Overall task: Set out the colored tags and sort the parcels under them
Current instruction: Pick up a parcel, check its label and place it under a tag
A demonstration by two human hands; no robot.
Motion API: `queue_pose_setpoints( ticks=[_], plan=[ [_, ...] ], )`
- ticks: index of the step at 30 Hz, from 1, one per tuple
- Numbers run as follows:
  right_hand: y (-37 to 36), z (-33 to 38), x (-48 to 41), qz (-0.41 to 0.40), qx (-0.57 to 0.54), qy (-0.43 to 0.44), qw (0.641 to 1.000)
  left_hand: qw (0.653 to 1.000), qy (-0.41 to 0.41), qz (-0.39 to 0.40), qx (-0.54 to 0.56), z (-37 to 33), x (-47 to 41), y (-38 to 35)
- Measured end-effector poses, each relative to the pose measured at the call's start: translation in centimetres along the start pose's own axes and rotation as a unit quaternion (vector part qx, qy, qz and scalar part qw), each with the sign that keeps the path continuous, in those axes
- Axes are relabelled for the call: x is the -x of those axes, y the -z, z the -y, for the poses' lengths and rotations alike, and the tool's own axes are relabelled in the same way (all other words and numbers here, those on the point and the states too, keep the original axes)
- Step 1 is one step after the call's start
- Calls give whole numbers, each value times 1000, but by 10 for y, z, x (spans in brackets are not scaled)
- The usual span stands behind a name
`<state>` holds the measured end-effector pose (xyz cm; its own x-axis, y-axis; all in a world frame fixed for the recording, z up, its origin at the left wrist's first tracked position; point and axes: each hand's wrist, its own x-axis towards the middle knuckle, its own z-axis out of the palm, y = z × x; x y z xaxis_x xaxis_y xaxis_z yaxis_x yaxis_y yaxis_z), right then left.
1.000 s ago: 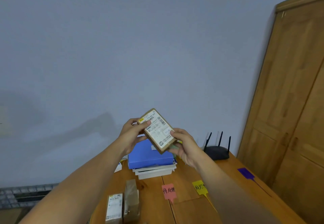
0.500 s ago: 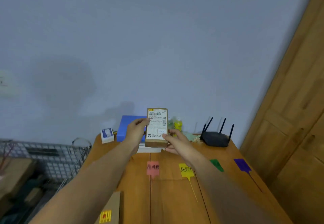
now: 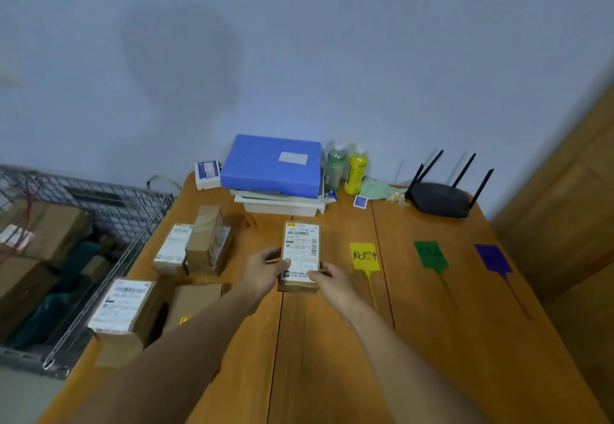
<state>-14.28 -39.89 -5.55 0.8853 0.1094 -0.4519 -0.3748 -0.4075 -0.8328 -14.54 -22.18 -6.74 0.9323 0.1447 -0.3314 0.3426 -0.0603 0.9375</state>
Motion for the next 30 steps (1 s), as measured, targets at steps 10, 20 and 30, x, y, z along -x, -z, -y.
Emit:
queue_pose_setpoints(
  ticks=[10,20,30],
  plan=[
    [-60,-98,-51,19,-26,-75,997,996,90,10,-11,110,-28,-4],
    [-68,-114,-64,-7,-34,-91,995,996,84,9,-33,132,-26,-13],
    [-64,-92,-60,-19,29,-91,995,994,95,-7,-56,103,-18,-17]
  ],
)
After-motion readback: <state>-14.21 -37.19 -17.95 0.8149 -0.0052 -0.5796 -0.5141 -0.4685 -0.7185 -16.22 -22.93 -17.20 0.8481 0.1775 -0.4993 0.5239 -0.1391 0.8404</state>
